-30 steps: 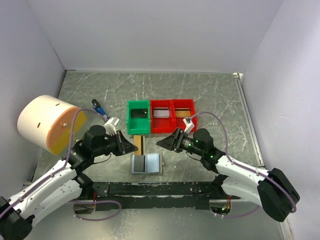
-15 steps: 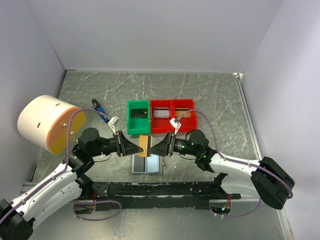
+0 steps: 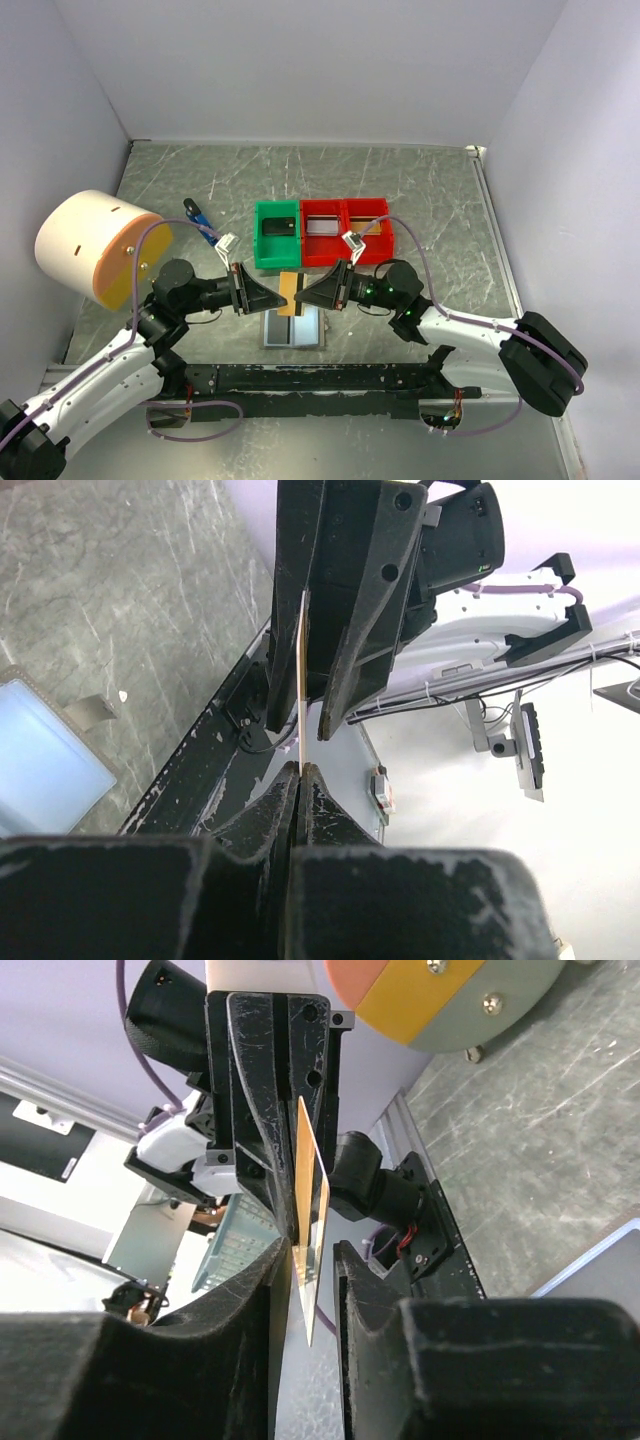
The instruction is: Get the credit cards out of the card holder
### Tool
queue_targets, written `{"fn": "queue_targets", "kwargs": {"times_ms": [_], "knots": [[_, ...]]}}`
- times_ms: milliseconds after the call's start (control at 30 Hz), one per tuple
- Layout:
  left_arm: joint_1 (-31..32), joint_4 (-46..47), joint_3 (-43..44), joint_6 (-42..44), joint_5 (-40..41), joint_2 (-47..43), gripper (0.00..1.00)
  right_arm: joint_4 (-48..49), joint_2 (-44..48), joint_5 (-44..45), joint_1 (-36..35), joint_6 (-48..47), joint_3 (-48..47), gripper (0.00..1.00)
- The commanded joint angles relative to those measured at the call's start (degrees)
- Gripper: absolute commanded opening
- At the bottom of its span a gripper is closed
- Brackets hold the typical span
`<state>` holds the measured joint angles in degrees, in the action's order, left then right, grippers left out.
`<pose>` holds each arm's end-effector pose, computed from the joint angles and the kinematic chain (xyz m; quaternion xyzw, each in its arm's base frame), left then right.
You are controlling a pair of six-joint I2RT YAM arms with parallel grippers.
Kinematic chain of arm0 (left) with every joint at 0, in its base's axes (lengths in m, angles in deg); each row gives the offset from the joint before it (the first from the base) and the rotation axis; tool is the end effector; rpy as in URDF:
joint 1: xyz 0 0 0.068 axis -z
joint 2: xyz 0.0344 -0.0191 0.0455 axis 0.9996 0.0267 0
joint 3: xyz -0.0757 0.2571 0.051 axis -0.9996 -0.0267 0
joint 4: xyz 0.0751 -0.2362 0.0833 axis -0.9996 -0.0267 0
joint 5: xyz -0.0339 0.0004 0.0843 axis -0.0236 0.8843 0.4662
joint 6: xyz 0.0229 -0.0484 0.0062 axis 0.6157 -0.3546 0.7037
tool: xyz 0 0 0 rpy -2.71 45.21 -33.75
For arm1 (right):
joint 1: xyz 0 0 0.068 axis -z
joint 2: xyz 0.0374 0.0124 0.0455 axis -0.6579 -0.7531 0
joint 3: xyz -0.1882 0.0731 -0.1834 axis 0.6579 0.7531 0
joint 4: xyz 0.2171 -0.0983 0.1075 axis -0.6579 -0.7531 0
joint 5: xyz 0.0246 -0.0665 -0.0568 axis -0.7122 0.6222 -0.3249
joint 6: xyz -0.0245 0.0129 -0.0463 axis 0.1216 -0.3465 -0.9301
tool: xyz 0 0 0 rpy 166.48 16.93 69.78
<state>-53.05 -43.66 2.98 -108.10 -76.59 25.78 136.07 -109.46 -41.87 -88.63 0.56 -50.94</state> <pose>0.1189 -0.1123 0.2491 0.0652 0.7242 -0.6436 0.2389 0.1381 0.1784 0.2269 -0.0972 0.6650 0.6992 0.2438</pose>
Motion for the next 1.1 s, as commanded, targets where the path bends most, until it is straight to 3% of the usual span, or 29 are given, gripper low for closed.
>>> {"fn": "queue_targets", "kwargs": {"times_ms": [0, 300, 400, 500, 567, 633, 867, 1067], "knots": [[-0.3, 3.8, -0.5, -1.0, -1.4, -0.8, 0.07, 4.6, 0.5, -0.9, -0.1, 1.4, 0.8, 0.21], [-0.3, 1.7, -0.4, -0.3, -0.7, -1.7, 0.10, 7.9, 0.6, -1.0, -0.2, 3.1, 2.2, 0.01], [-0.3, -0.3, -0.4, 0.5, -0.4, -1.7, 0.24, 6.4, 0.9, -0.6, -0.1, 2.6, 1.6, 0.00], [-0.3, -6.4, 1.3, 3.1, 1.2, -1.8, 0.55, 3.4, 2.5, 0.4, -0.1, 1.4, 1.4, 0.00], [-0.3, -13.8, 3.9, 6.6, 4.3, -2.1, 0.69, -2.3, 4.6, 2.4, -0.1, -0.8, 0.8, 0.00], [-0.3, -21.8, 7.2, 10.8, 8.7, -2.3, 0.76, -11.2, 7.6, 5.3, 0.0, -4.4, -0.9, 0.00], [-0.3, -44.5, 19.0, 22.8, 25.4, 0.7, 0.93, -47.3, 17.4, 22.9, 0.0, -18.9, -12.1, 0.00], [-0.3, -55.5, 31.2, 30.5, 44.5, 10.8, 0.97, -59.3, 20.5, 33.9, -0.1, -25.4, -17.2, 0.00]]}}
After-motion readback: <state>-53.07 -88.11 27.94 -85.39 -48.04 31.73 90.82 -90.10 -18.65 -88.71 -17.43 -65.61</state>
